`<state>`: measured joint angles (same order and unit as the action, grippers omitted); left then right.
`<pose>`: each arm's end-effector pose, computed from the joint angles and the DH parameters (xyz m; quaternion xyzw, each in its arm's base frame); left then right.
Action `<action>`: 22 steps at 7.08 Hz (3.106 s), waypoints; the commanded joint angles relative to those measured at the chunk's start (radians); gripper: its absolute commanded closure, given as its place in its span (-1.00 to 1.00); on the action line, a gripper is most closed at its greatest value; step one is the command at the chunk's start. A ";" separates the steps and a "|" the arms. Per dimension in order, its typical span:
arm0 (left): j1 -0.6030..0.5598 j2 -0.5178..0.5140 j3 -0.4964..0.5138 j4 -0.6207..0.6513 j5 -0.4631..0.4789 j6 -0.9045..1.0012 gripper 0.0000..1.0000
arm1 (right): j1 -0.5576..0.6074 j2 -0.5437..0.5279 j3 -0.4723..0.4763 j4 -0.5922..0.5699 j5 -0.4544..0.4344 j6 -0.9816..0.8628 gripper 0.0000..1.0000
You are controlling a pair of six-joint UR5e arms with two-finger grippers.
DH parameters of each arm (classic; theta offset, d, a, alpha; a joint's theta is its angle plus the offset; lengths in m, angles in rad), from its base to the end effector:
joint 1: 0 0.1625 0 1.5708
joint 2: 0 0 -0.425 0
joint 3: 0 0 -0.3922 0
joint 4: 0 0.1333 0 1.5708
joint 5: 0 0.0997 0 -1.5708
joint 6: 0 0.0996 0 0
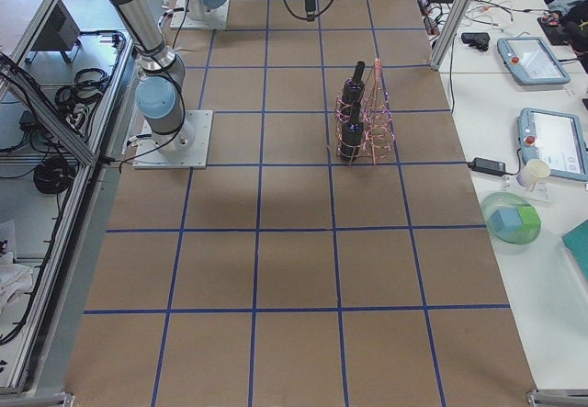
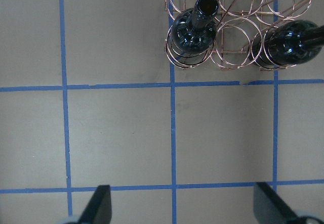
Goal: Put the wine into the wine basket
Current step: 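Position the left gripper around the bottle neck and close it, then lift the bottle by its neck with the left gripper, tilting it upright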
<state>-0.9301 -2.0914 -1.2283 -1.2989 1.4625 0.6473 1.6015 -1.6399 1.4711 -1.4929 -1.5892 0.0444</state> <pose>0.3065 -0.6520 0.3725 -0.0058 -0.9974 0.0699 0.0151 0.1457 -0.4614 0.5623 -0.0073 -0.9989 0.0457 0.0075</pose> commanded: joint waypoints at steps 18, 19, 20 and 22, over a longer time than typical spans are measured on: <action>-0.032 0.037 -0.039 -0.042 0.122 0.068 -0.16 | 0.000 -0.002 0.003 0.002 -0.002 -0.001 -1.00; -0.032 0.037 -0.039 -0.042 0.121 0.068 0.05 | 0.000 -0.002 0.003 0.002 -0.002 -0.001 -1.00; -0.032 0.033 -0.037 -0.036 0.118 0.068 0.22 | 0.000 -0.003 0.003 0.005 -0.002 -0.001 -1.00; -0.032 0.033 -0.036 -0.034 0.117 0.068 1.00 | 0.000 -0.002 0.003 0.002 0.000 0.000 -1.00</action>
<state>-0.9618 -2.0579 -1.2648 -1.3330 1.5789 0.7148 1.6009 -1.6418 1.4741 -1.4897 -1.5904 0.0433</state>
